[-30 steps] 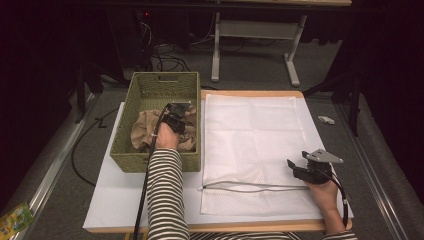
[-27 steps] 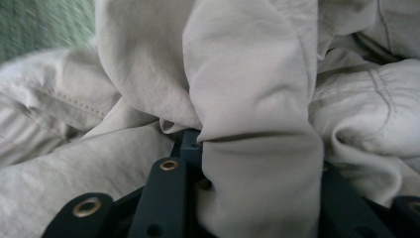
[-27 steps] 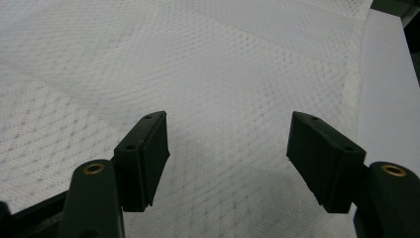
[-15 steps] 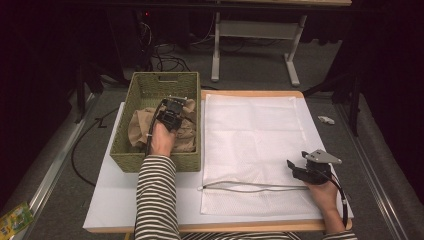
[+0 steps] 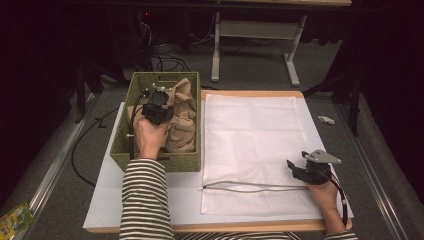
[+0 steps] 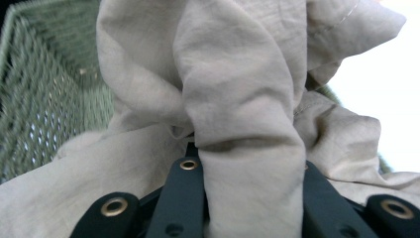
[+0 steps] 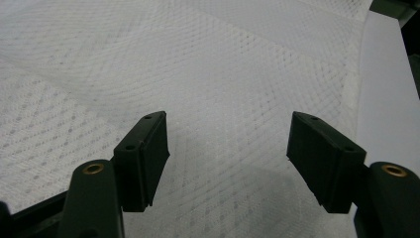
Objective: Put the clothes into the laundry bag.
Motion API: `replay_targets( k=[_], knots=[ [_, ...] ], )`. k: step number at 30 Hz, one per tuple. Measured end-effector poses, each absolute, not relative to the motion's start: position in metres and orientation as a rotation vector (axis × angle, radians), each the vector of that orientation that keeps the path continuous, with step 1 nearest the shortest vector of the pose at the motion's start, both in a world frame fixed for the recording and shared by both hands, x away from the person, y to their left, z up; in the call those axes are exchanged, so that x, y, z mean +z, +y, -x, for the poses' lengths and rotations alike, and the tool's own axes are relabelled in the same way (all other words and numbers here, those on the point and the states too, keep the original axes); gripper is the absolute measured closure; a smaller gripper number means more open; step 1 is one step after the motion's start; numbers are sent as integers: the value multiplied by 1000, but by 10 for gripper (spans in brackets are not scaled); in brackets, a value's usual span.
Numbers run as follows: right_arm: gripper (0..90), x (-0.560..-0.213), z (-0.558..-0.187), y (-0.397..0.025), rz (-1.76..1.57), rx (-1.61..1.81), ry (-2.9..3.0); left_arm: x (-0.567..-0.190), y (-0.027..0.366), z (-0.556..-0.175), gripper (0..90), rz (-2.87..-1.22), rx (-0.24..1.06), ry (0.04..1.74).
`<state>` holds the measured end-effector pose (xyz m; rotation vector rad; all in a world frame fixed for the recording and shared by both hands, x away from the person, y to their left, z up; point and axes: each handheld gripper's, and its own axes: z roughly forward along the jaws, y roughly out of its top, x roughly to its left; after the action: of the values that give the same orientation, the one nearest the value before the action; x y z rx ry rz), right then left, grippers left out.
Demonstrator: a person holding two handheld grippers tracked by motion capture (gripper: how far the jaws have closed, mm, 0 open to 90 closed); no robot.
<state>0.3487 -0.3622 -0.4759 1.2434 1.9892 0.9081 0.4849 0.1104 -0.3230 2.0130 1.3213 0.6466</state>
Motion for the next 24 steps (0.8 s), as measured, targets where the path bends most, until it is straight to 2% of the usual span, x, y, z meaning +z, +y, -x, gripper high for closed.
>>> replay_targets(
  k=[11,24],
  knots=[
    [323,-476,-349,-362,-1251,905,1990,-287,117,-463,803,-1844,613,1207],
    [321,-476,-349,-364,-1253,918,1987,-255,91,-447,807,-1806,620,1053]
  ],
)
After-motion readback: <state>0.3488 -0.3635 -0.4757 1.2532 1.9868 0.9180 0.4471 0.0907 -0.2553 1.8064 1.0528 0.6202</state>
